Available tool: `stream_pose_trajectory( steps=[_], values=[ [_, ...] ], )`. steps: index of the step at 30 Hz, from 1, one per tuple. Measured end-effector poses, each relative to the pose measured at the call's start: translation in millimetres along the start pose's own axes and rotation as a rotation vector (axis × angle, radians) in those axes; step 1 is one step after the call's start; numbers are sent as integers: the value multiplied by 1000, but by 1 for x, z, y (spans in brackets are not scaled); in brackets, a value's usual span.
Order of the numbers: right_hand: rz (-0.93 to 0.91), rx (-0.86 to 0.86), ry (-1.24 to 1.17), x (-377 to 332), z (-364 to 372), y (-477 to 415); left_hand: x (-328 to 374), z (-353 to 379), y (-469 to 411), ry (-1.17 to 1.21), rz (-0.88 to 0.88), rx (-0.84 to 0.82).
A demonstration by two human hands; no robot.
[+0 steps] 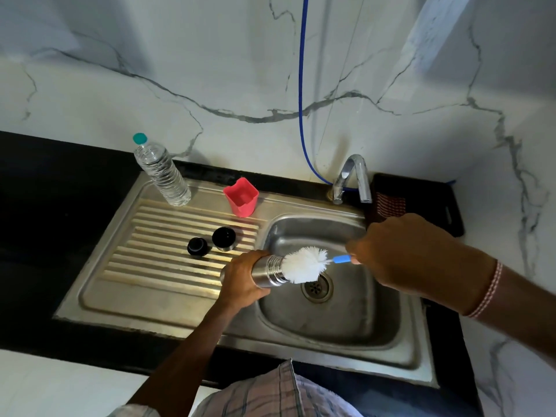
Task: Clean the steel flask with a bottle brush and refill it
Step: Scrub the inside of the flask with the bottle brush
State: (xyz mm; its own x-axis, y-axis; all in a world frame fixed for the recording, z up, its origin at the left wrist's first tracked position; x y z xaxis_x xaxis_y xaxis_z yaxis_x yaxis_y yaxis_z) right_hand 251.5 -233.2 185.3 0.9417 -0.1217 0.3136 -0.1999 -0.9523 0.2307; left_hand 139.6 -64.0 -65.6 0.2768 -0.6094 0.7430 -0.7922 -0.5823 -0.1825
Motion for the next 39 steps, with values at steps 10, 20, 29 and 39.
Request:
stream_pose_trajectory(
  steps=[10,20,29,39],
  values=[
    [19,54,-61,-3,11,-25,-6,-2,-2,59,-55,22],
    [57,-281,-377,-48,66,-55,-1,-1,-1,-27,-14,11],
    [90,-392,-471,-47,71,-49,5,6,2,-27,9,-16],
    [47,-305,-303,1,27,-26,-5,-4,1,-19,0,13]
  ],
)
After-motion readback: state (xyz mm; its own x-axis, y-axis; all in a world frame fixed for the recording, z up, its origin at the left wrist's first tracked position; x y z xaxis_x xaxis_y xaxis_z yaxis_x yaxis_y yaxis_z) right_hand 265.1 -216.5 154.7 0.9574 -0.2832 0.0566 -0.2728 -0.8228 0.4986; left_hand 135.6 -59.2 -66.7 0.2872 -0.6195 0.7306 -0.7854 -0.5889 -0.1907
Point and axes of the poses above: each hand's wrist, its own y-axis away from the middle knuckle, its own z-axis out of the palm, x = y × z, the point moved 8 cm from there along -y, towards the middle knuckle, and after that the axes turned 6 degrees about x, right-handed, at the moved point
